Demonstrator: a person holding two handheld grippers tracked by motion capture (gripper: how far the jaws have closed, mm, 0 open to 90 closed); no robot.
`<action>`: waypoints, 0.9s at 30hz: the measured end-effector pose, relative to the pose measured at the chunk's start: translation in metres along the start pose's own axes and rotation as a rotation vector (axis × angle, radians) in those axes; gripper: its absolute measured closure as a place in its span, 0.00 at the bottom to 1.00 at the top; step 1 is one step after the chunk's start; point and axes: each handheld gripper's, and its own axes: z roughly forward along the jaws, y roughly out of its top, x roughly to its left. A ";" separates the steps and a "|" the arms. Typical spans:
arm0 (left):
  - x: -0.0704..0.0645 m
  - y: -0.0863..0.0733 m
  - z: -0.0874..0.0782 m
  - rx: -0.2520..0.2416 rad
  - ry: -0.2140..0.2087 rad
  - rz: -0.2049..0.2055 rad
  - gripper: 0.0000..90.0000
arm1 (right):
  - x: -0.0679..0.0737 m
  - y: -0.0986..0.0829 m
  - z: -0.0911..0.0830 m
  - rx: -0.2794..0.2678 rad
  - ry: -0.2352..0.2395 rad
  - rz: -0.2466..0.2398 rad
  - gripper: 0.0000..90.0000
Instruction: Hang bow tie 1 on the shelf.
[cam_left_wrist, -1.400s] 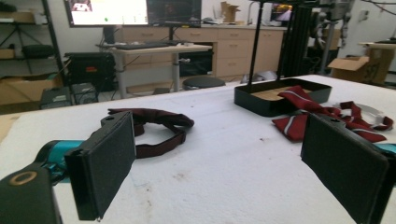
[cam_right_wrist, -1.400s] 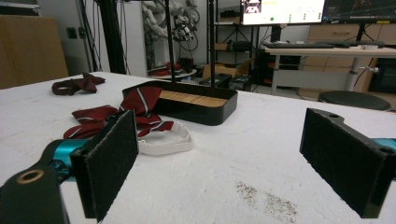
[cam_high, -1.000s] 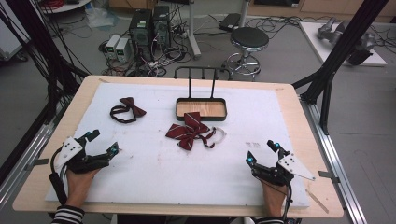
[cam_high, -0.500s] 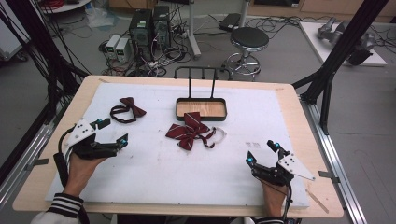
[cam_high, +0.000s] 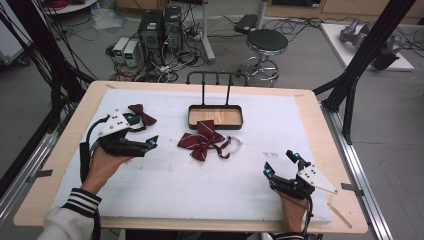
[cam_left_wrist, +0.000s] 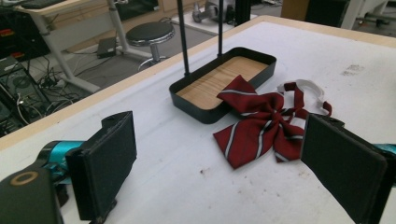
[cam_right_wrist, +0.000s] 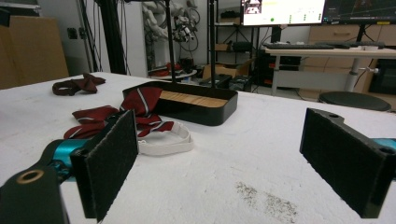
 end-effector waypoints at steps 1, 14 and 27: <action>-0.002 0.003 0.003 0.011 0.000 0.004 0.13 | 0.000 0.000 0.000 0.000 0.000 0.001 0.12; -0.024 0.034 0.046 0.119 -0.073 0.044 0.13 | 0.000 0.000 0.000 0.000 0.001 0.000 0.12; -0.040 0.045 0.092 0.250 -0.103 0.027 0.13 | 0.000 0.000 0.000 -0.001 0.000 0.000 0.12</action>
